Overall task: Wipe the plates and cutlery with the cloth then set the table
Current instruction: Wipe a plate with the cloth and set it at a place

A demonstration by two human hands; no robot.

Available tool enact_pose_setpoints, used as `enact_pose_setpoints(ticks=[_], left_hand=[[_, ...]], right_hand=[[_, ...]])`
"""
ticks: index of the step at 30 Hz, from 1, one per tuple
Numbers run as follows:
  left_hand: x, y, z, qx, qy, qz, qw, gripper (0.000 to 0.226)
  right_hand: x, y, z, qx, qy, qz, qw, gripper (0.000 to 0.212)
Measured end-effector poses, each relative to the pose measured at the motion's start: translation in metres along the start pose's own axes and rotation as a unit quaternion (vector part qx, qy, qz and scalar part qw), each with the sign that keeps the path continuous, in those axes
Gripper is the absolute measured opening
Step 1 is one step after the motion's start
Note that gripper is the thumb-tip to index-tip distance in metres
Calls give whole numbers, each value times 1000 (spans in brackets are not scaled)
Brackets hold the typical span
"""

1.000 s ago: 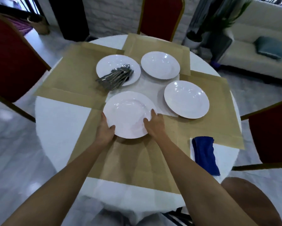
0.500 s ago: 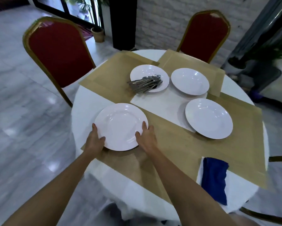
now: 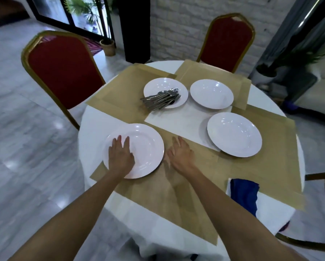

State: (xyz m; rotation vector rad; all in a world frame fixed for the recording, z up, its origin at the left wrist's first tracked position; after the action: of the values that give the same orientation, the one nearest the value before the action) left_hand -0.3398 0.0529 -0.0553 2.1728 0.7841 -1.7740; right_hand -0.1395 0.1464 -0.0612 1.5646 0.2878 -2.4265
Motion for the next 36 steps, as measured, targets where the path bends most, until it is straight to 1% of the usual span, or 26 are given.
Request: enact_pose_setpoints(ticks=[2,5,9,12,14,17,18,20,22,24,28,31,34,36], left_hand=[[2,-12,-28,67,3,17,998,62],[8,-35,-82,165,56,38,984,59],[20,-42,-154,210,108,94,967,60],[37,-48,-199,206,132,139,960,63],[51,-54,-227,187,165,168,954,65],[71,-60,-261,144,207,205,946,65],[78,-62,-272,128,221,220,941,68],[93,-66,-289,112,250,245,930,80],[105,-66,-298,109,261,242,928,87],[112,-61,-304,107,250,223,936,87],[108,-38,-322,132,240,203,940,84],[103,-19,-342,152,241,195,939,82],[105,1,-356,177,239,211,931,82],[108,14,-361,187,242,231,924,80]], right_hand=[[-17,-6,-26,31,32,-25,999,62],[-49,-6,-78,119,62,-47,990,62],[-85,5,-143,218,67,-71,971,62],[-106,3,-187,268,78,-83,956,63],[-116,-5,-213,293,71,-89,949,63],[-120,-19,-248,321,49,-74,943,64],[-120,-24,-259,325,37,-73,942,64],[-120,-34,-273,318,3,-81,945,64],[-118,-42,-277,303,-37,-86,948,64],[-119,-46,-281,300,-58,-101,947,63],[-129,-31,-300,332,-94,-149,927,60],[-140,-9,-318,352,-81,-174,916,58],[-148,19,-332,377,-85,-209,898,53],[-150,37,-336,390,-85,-216,891,51]])
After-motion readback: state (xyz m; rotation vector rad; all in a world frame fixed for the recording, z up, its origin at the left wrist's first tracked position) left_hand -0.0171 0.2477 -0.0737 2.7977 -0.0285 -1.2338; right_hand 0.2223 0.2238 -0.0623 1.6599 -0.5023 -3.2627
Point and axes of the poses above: each hand's wrist, its own y-axis away from the middle knuckle, its own x-axis out of the palm, z = x × y, the point moved 4 cm from there along -y, towards the middle knuckle, and after that the axes turned 13 degrees about -z, right-handed, at the moved point
